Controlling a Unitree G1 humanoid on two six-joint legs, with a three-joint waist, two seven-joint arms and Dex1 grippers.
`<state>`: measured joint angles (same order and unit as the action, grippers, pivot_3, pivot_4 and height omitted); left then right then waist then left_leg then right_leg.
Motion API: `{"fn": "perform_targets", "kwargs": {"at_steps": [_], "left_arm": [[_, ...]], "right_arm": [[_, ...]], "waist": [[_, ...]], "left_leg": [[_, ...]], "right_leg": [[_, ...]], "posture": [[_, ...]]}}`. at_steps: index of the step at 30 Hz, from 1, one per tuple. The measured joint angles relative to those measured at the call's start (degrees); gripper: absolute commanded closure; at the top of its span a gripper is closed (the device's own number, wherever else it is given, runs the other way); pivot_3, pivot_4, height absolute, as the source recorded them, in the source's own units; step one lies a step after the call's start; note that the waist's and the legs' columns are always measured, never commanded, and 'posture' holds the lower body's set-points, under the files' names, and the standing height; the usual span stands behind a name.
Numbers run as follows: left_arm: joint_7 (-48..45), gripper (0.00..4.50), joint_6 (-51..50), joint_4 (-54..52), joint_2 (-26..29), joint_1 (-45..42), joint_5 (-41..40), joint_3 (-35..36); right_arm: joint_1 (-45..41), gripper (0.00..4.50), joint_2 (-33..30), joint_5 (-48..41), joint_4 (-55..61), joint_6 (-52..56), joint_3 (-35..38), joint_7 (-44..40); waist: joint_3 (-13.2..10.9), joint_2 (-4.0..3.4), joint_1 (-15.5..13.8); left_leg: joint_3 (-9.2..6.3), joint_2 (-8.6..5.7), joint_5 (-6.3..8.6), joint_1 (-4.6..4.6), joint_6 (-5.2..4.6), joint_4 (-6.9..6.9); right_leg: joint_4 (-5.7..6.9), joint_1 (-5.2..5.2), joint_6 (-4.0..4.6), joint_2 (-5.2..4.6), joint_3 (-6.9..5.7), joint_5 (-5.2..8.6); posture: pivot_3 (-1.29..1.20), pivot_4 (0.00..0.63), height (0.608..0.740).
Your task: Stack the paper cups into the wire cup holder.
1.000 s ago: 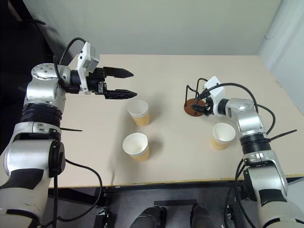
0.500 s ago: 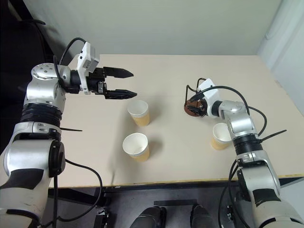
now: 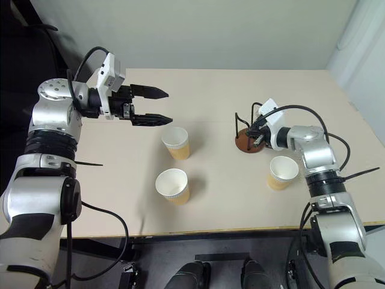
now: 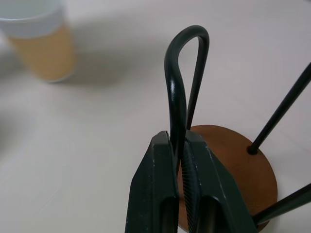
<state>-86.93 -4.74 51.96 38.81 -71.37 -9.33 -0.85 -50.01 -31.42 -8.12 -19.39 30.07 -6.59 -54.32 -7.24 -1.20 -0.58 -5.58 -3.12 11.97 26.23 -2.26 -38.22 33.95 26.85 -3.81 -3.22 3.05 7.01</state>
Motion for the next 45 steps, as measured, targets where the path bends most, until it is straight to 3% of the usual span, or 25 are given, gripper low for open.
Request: {"fn": "perform_targets", "kwargs": {"at_steps": [7, 16, 37, 45], "left_arm": [[-0.5, 0.00, 1.0, 2.1, 0.0, -1.4, 0.7, -0.2], [-1.2, 0.00, 1.5, 2.9, -0.1, -2.0, 1.1, -0.2], [-2.7, 0.00, 0.4, 2.8, 0.2, -2.0, 1.1, -0.3], [-3.4, 0.00, -1.9, -0.4, 1.9, -1.1, -0.2, -4.1]], "right_arm": [[4.8, 4.48, -4.9, -6.5, 15.0, 10.1, -1.0, -8.4], [6.6, 4.48, -4.3, -9.8, 24.3, 15.1, -3.1, -9.2], [7.6, 4.48, -1.4, -9.7, 25.6, 12.7, -9.4, -9.6], [7.6, 4.48, -1.4, -9.6, 24.5, 11.0, -10.0, -10.0]], "waist": [[0.0, 0.00, 0.1], [0.0, 0.01, 0.2], [0.0, 0.06, 0.2], [0.1, 0.09, 0.3]], "left_leg": [[0.01, 0.00, -0.03, 0.00, 0.01, -0.02], [0.01, 0.02, -0.16, -0.04, -0.07, -0.03], [0.01, 0.03, -0.18, -0.03, -0.10, -0.08], [0.01, 0.03, -0.17, -0.03, -0.10, -0.07]], "right_leg": [[0.01, 0.00, 0.00, 0.01, 0.00, 0.02], [0.06, -0.02, 0.01, 0.02, 0.02, 0.02], [0.07, -0.02, 0.01, 0.03, 0.02, 0.02], [0.07, -0.02, 0.02, 0.02, 0.03, 0.02]], "posture": [[0.00, 0.150, 0.740], [0.00, 0.150, 0.740], [0.00, 0.150, 0.740], [0.00, 0.150, 0.740]]}}
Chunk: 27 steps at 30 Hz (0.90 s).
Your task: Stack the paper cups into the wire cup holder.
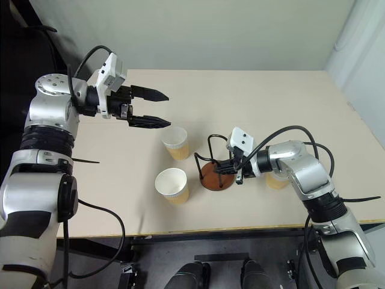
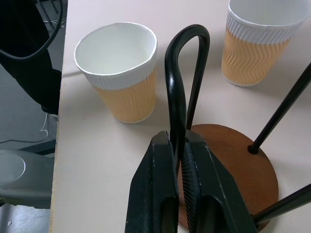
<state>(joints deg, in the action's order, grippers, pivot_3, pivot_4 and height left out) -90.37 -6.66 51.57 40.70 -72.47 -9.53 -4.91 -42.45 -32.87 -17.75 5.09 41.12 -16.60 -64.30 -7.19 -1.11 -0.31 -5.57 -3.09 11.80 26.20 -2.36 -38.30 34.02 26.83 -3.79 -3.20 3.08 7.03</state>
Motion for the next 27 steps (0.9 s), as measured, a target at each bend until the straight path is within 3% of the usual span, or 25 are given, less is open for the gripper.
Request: {"fn": "perform_targets", "kwargs": {"at_steps": [11, 18, 22, 27], "left_arm": [[-0.3, 0.00, -11.5, -20.4, 8.1, 10.7, -15.6, -11.6], [-0.3, 0.00, -13.2, -25.1, 11.2, 12.1, -19.9, -15.0], [-0.3, 0.00, -13.2, -25.9, 12.1, 12.1, -21.1, -16.6], [-0.3, 0.00, -13.1, -26.1, 12.5, 12.1, -22.0, -18.1]], "right_arm": [[-2.2, 4.48, -0.7, 1.7, -4.5, -3.6, -0.9, -2.8], [-2.7, 4.48, -0.8, 2.6, -6.1, -5.2, -1.4, -4.1], [-3.0, 3.51, -0.9, 3.3, -6.6, -5.6, -2.0, -4.6], [-3.0, 1.76, -1.1, 3.4, -6.7, -5.6, -2.0, -5.1]], "waist": [[0.0, 0.01, 0.1], [0.0, 0.02, 0.1], [0.0, 0.02, 0.1], [0.0, 0.02, 0.1]], "left_leg": [[0.01, 0.01, -0.06, -0.02, 0.09, -0.01], [0.00, 0.02, -0.15, -0.08, 0.19, 0.00], [-0.02, 0.02, -0.20, -0.08, 0.22, 0.00], [-0.02, 0.01, -0.20, -0.08, 0.24, 0.01]], "right_leg": [[0.05, -0.01, 0.04, 0.02, -0.04, -0.02], [0.12, -0.03, 0.10, 0.02, -0.03, -0.05], [0.13, -0.03, 0.14, 0.02, -0.02, -0.07], [0.12, -0.03, 0.16, 0.02, -0.02, -0.07]], "posture": [[0.00, 0.150, 0.740], [0.00, 0.150, 0.740], [0.00, 0.150, 0.740], [0.00, 0.150, 0.740]]}}
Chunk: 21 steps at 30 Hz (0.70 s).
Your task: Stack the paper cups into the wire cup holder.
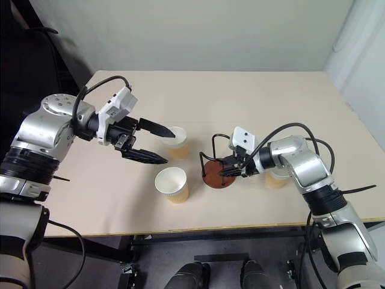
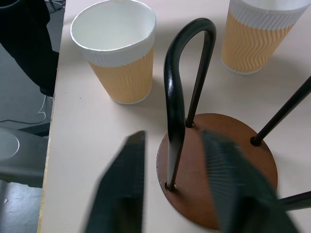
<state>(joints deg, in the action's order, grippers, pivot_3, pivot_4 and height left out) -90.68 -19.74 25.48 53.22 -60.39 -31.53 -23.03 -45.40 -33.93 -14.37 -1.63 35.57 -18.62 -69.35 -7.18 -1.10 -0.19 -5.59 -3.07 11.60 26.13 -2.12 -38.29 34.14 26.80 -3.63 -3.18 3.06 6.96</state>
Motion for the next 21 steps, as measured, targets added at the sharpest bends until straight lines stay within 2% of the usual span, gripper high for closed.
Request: {"fn": "perform_targets", "kwargs": {"at_steps": [5, 21], "left_arm": [[0.0, 0.00, 0.5, 0.0, 0.0, 0.0, -0.4, -0.4], [0.0, 0.00, 1.7, 1.3, -0.6, -0.5, -0.5, -0.5]], "right_arm": [[-0.1, 0.03, 0.0, 0.3, -0.2, -0.3, 0.0, 0.0], [-2.9, 0.03, -2.3, 1.2, -3.1, -2.6, 1.7, 1.0]], "waist": [[0.0, 0.00, 0.0], [0.0, 0.00, 0.0]], "left_leg": [[-0.01, 0.00, 0.01, 0.00, 0.01, 0.04], [-0.03, 0.00, 0.02, 0.01, 0.02, 0.11]], "right_leg": [[-0.01, 0.01, 0.05, 0.00, 0.00, 0.03], [-0.07, 0.02, 0.07, 0.00, 0.00, 0.05]], "posture": [[0.00, 0.150, 0.740], [0.00, 0.150, 0.740]]}}
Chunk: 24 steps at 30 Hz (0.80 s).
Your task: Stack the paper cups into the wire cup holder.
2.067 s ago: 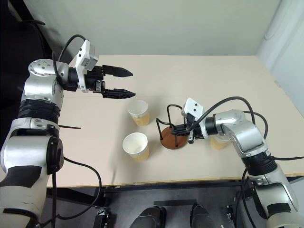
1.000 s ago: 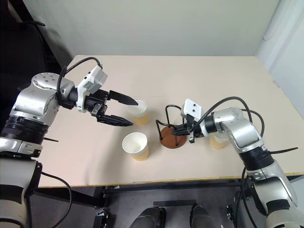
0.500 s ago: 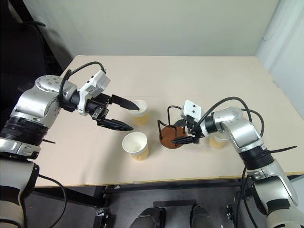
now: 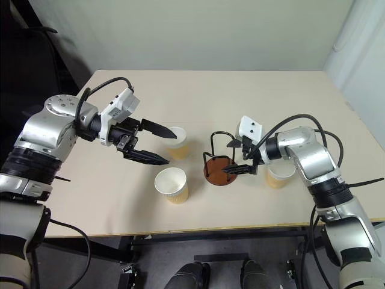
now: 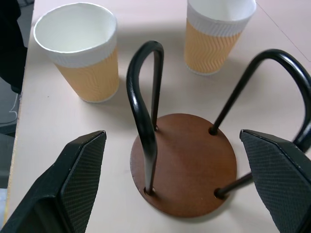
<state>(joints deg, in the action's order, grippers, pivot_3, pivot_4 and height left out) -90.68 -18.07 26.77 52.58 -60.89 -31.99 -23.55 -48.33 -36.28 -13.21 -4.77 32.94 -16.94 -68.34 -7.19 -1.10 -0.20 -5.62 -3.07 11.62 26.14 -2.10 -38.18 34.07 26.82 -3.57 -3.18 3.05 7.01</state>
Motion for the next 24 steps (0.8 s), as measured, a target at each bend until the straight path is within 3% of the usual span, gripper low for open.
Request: {"fn": "perform_targets", "kwargs": {"at_steps": [19, 24], "left_arm": [[0.0, 0.00, 1.9, 5.3, -3.3, -2.0, 2.9, 0.4], [2.7, 0.00, 15.0, 19.8, -6.4, -9.8, 14.5, 1.3]], "right_arm": [[-0.1, 0.03, -11.2, -9.9, 10.3, 12.5, 12.0, -1.0], [-2.0, 0.03, -10.9, -11.9, 12.1, 14.0, 12.6, 1.2]], "waist": [[0.0, 0.01, -0.1], [0.0, 0.02, -0.1]], "left_leg": [[0.00, 0.00, 0.02, 0.02, 0.00, 0.04], [0.00, -0.02, -0.03, 0.06, -0.04, 0.04]], "right_leg": [[-0.05, -0.01, -0.04, 0.00, 0.00, 0.04], [-0.03, 0.04, -0.05, 0.00, 0.05, 0.05]], "posture": [[0.00, 0.150, 0.740], [0.00, 0.150, 0.740]]}}
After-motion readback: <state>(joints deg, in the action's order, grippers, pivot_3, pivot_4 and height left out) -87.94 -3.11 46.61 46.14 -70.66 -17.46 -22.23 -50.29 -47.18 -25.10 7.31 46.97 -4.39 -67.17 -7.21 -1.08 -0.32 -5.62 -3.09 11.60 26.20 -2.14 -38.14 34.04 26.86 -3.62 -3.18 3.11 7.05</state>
